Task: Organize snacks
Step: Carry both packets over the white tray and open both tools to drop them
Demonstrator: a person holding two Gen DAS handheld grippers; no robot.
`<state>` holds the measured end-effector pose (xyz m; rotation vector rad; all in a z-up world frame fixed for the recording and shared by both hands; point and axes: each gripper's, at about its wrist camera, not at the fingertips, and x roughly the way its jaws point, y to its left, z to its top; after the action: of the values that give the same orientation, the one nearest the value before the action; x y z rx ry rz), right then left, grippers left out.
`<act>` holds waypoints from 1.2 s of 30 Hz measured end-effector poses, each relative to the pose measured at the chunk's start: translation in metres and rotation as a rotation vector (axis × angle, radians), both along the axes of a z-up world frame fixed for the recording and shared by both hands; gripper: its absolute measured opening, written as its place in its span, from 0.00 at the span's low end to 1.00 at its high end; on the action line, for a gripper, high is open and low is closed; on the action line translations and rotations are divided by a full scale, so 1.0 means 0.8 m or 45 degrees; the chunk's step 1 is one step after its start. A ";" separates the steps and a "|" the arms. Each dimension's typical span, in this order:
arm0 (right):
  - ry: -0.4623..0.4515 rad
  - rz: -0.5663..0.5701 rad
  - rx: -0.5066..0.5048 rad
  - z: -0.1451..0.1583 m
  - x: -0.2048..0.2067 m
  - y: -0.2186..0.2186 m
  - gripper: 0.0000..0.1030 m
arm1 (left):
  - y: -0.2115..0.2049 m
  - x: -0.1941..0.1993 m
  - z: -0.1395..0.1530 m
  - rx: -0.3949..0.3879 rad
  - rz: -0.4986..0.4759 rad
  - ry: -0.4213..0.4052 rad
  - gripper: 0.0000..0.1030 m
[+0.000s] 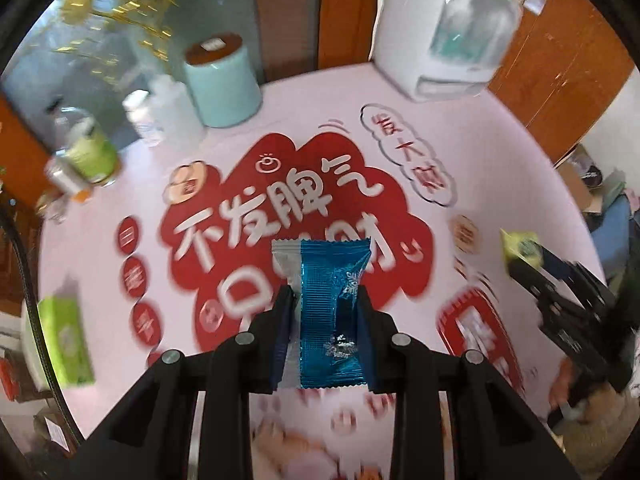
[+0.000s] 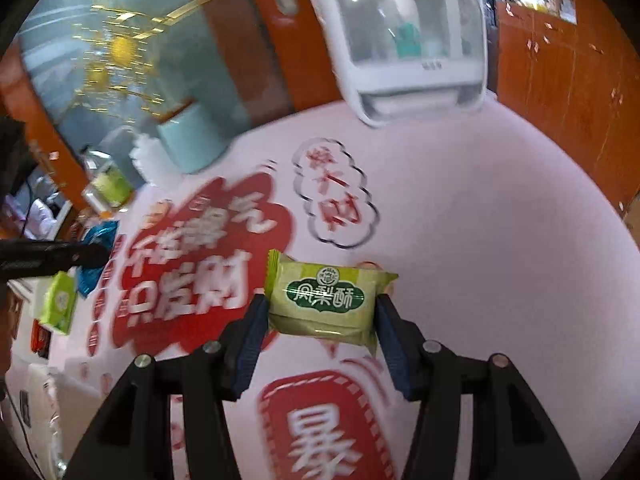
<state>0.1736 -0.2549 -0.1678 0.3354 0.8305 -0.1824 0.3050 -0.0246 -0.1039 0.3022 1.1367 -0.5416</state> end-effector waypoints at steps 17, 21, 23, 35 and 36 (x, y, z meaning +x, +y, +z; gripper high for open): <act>-0.163 0.512 -0.072 0.125 -0.145 0.305 0.53 | 0.316 -0.293 0.069 -0.002 0.453 -0.229 0.27; -0.108 0.646 -0.091 0.120 -0.153 0.370 0.53 | 0.371 -0.310 0.053 -0.056 0.594 -0.199 0.27; -0.078 0.701 -0.129 0.118 -0.154 0.402 0.53 | 0.391 -0.313 0.049 -0.086 0.633 -0.182 0.27; -0.181 0.725 -0.214 0.171 -0.147 0.466 0.54 | 0.408 -0.332 0.074 -0.117 0.636 -0.291 0.28; -0.189 0.719 -0.219 0.176 -0.146 0.468 0.54 | 0.408 -0.332 0.075 -0.120 0.634 -0.297 0.28</act>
<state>0.0569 0.1195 -0.0271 -0.0547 0.7280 0.2945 0.0395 0.3016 -0.0440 -0.0057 0.9123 -0.1138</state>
